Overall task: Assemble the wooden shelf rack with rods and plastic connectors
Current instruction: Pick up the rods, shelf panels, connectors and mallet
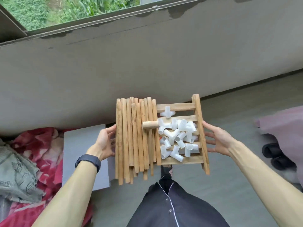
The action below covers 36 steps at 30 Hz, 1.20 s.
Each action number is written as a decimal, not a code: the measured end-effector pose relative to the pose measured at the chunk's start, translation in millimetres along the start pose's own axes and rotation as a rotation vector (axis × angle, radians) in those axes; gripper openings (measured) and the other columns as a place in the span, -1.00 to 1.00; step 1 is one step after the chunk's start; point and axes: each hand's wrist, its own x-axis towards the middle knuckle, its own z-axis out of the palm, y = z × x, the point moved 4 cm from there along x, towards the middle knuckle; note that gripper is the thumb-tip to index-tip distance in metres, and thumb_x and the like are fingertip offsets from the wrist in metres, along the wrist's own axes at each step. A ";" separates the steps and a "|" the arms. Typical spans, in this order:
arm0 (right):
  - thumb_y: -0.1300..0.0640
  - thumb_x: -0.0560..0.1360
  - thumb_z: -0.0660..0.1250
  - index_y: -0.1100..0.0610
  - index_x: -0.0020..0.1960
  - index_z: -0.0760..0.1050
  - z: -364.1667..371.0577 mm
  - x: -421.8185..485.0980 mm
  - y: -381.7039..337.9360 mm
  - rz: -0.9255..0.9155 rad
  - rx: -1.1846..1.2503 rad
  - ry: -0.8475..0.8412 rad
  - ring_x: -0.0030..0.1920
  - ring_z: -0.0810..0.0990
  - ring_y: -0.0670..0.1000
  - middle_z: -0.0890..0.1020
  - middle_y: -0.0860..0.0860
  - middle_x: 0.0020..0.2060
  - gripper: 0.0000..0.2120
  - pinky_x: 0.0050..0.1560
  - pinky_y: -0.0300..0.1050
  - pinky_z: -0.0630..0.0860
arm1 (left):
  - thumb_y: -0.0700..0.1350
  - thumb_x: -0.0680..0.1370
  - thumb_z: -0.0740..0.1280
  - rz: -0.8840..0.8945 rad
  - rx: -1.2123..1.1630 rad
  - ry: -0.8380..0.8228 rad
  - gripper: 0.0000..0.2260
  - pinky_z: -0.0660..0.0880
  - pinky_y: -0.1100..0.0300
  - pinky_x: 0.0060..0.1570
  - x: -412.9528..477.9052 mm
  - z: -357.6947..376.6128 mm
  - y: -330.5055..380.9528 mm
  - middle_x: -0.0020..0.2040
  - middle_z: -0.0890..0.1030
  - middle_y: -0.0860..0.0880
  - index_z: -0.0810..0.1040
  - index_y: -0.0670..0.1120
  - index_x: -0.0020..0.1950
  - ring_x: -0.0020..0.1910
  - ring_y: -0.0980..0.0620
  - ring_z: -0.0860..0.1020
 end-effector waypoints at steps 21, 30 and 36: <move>-0.34 0.28 0.55 0.00 0.15 0.70 -135.3 -261.4 355.1 0.059 0.660 0.478 0.14 0.68 0.19 0.73 0.05 0.10 -0.42 -0.11 0.11 0.65 | 0.26 0.51 0.28 -0.093 0.667 -0.316 -0.53 0.46 -0.29 0.22 -70.0 230.2 -166.7 0.21 0.61 -0.23 0.62 -0.02 0.24 0.17 -0.26 0.58; -0.35 0.37 0.49 -0.01 0.12 0.72 -247.5 -322.0 441.8 0.011 0.710 0.491 0.15 0.68 0.19 0.73 0.04 0.09 -0.50 0.07 0.18 0.65 | 0.29 0.50 0.26 0.004 0.703 -0.292 -0.47 0.42 -0.28 0.29 -120.6 354.2 -266.7 0.19 0.61 -0.21 0.47 0.08 0.40 0.19 -0.25 0.58; -0.36 0.39 0.47 -0.11 0.06 0.73 -339.2 -372.8 503.6 0.002 0.737 0.507 0.15 0.66 0.16 0.74 0.00 0.04 -0.59 -0.01 0.11 0.66 | 0.30 0.49 0.25 -0.004 0.725 -0.313 -0.45 0.39 -0.30 0.33 -152.6 441.8 -348.0 0.28 0.56 -0.18 0.42 0.11 0.43 0.24 -0.24 0.55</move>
